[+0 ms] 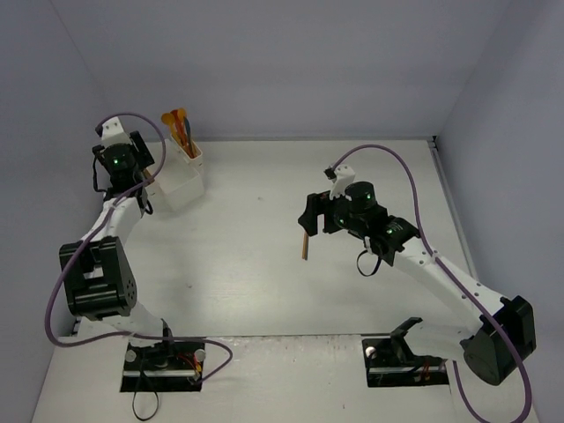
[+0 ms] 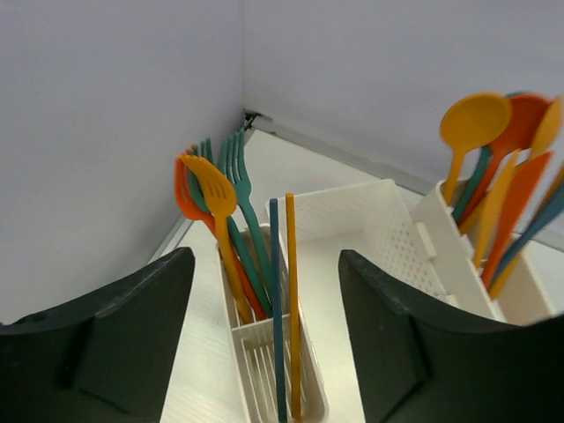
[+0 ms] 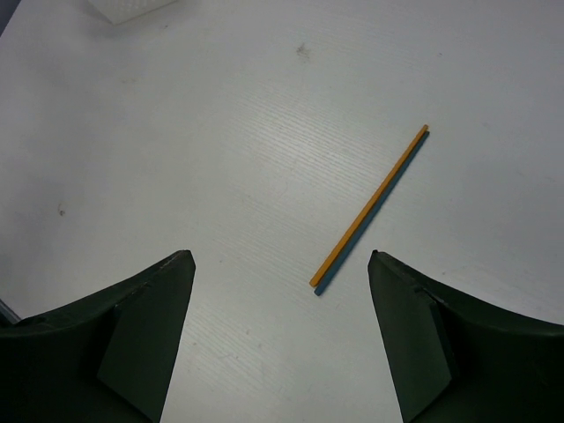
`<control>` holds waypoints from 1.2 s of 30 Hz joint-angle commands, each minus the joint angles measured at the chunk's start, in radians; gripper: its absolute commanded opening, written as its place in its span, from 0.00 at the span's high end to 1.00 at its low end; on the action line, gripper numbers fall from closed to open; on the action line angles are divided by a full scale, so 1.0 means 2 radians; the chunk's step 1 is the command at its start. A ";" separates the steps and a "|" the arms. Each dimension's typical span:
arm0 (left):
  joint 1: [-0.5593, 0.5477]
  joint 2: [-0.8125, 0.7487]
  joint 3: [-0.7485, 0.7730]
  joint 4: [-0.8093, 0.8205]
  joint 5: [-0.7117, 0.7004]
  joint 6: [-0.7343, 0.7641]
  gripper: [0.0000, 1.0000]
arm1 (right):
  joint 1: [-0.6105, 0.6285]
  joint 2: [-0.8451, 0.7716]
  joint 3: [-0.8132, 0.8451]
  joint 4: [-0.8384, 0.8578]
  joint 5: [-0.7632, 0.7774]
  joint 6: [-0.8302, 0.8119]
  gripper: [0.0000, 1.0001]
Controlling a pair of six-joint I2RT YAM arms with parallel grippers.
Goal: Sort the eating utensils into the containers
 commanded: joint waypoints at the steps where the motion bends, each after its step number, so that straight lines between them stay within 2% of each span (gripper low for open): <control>1: -0.002 -0.096 0.007 -0.017 -0.004 -0.036 0.30 | -0.004 0.021 0.011 -0.004 0.081 0.039 0.25; 5: -0.021 -0.148 0.016 -0.123 0.006 -0.062 0.24 | -0.004 0.065 0.021 -0.043 0.124 0.073 0.29; 9: -0.080 -0.195 0.020 -0.223 0.000 -0.058 0.23 | -0.003 0.116 0.028 -0.055 0.119 0.097 0.34; 14: -0.139 -0.235 0.013 -0.327 0.051 -0.079 0.23 | 0.004 0.168 0.026 -0.054 0.115 0.119 0.40; 21: -0.194 -0.286 -0.039 -0.364 0.105 -0.135 0.23 | 0.027 0.225 0.035 -0.053 0.131 0.136 0.48; 27: -0.249 -0.320 -0.072 -0.378 0.099 -0.172 0.23 | 0.049 0.253 0.050 -0.051 0.161 0.161 0.54; 36: -0.260 -0.341 -0.080 -0.390 0.101 -0.181 0.23 | 0.054 0.261 0.048 -0.052 0.210 0.180 0.60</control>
